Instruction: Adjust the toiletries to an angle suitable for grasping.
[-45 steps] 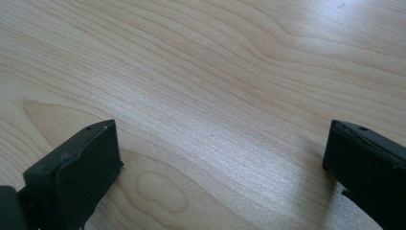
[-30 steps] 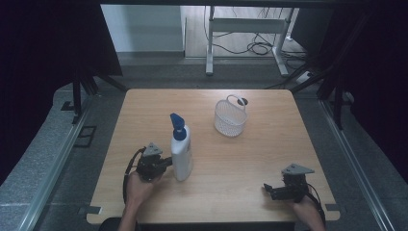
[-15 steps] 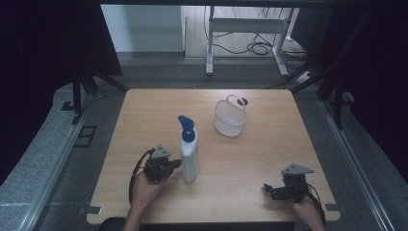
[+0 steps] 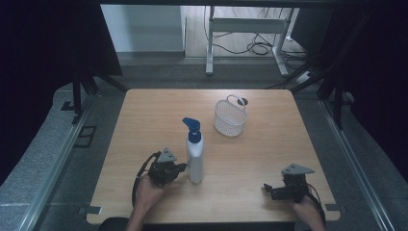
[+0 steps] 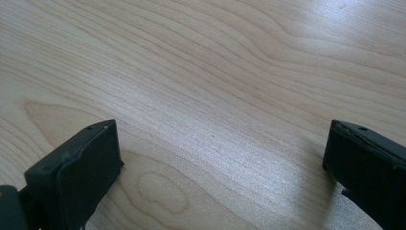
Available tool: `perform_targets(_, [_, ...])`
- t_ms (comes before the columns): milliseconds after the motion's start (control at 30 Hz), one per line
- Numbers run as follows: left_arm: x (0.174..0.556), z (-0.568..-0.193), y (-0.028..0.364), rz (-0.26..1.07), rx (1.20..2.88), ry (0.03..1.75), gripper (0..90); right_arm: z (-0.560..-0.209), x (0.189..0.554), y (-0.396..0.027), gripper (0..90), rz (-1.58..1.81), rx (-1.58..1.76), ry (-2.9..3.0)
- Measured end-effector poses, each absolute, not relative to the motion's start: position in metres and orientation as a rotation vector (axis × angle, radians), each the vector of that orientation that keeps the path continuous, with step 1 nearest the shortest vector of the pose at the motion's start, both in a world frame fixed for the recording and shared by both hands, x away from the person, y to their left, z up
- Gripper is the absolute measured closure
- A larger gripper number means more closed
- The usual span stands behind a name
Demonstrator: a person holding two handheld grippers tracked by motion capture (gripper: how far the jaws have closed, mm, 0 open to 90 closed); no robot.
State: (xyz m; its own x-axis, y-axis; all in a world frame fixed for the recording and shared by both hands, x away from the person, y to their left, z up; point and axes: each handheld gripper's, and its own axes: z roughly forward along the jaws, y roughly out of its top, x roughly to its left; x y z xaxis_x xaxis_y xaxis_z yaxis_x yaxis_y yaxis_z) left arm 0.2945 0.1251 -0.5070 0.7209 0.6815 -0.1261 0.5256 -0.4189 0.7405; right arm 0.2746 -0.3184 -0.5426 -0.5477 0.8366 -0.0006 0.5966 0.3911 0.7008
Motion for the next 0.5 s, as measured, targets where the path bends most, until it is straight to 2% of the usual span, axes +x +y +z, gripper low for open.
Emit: perform_targets(500, [0.285,-0.503,0.107,0.188,2.128,0.811,89.2,-0.543,0.275,-0.318,0.0,0.942,1.243,2.301])
